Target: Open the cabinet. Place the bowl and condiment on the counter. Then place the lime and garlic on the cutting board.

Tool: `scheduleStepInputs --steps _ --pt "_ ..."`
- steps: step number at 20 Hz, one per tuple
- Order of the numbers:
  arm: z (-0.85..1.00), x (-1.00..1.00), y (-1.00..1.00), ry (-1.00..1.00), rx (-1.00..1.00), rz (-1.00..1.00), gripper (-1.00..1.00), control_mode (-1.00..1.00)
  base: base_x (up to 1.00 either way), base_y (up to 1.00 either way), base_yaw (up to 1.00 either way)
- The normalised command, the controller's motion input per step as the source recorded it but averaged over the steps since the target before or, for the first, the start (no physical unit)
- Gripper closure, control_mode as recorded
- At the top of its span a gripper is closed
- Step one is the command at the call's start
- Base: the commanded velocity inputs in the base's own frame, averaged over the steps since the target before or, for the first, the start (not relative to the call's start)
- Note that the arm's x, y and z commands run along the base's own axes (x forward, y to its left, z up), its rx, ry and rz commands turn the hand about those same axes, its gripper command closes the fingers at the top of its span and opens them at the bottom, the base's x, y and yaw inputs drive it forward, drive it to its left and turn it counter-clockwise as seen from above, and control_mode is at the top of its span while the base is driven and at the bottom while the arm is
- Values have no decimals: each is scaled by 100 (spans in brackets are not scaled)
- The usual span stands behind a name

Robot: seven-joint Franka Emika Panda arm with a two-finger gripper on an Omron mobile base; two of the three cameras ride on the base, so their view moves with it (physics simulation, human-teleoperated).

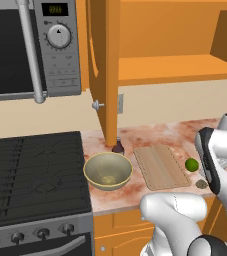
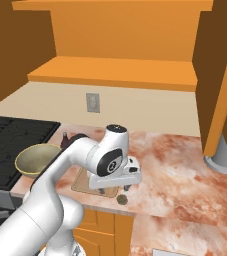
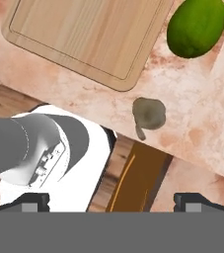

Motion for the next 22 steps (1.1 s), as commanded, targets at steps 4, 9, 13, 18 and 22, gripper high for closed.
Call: scheduleStepInputs --steps 4,9,13,18,22 --pt "-2 0 0 0 0 15 -100 -100 0 0 0" --pt "-4 0 0 0 1 10 -100 -100 0 0 0" --pt "-5 0 0 0 1 5 -100 -100 0 0 0" --pt "-13 0 0 0 1 1 -100 -100 0 0 0" --pt "-11 7 2 0 0 0 -100 -100 0 0 0"
